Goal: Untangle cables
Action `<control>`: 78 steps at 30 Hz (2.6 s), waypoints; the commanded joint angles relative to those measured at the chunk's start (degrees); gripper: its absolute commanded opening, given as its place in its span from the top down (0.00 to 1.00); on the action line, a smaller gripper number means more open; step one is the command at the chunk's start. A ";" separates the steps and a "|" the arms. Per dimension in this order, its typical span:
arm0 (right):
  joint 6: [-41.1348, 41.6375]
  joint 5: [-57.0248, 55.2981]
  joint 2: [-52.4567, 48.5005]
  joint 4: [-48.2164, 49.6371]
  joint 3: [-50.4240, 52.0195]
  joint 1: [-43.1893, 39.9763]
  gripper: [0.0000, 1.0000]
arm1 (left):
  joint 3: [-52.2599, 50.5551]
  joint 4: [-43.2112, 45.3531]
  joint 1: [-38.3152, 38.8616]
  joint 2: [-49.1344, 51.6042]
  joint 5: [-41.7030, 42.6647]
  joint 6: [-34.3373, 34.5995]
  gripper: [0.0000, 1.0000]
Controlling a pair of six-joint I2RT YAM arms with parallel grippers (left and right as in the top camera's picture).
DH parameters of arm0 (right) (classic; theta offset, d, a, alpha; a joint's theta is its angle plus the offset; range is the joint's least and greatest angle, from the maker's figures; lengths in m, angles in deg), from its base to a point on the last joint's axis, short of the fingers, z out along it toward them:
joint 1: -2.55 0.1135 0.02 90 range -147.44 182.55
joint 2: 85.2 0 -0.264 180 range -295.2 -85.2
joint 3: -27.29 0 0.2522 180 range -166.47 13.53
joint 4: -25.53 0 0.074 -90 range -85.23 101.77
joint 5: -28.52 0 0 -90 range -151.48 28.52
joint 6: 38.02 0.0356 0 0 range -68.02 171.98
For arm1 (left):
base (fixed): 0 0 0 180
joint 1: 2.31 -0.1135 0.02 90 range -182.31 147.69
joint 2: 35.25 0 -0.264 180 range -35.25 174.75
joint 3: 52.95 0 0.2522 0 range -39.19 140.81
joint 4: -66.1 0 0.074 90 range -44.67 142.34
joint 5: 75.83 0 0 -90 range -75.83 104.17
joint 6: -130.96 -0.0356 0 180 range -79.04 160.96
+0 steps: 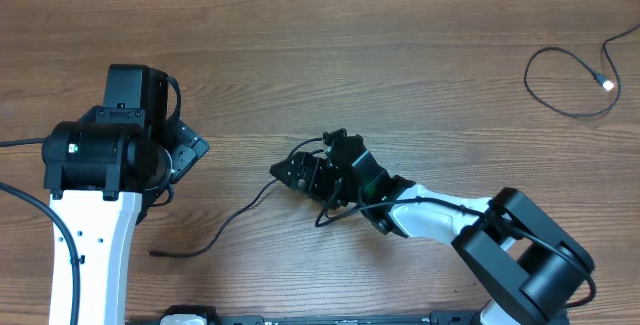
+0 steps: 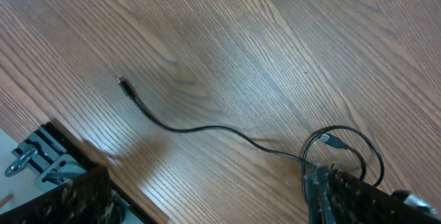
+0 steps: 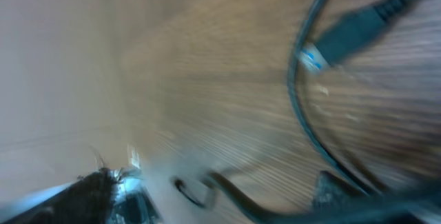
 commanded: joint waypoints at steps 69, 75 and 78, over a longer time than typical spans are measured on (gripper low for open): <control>-77.29 -31.08 18.86 -13.07 -27.87 -41.40 0.96 | 0.81 -0.09 -0.31 0.66 -1.18 -1.05 0.00; -77.22 -35.54 7.02 1.55 -29.14 -45.31 0.96 | 0.81 -0.09 -0.31 0.66 -1.18 -1.05 0.00; -77.05 -33.27 1.07 -0.37 -31.93 -45.90 0.96 | 0.79 -0.09 -0.31 0.66 -1.18 -1.05 0.00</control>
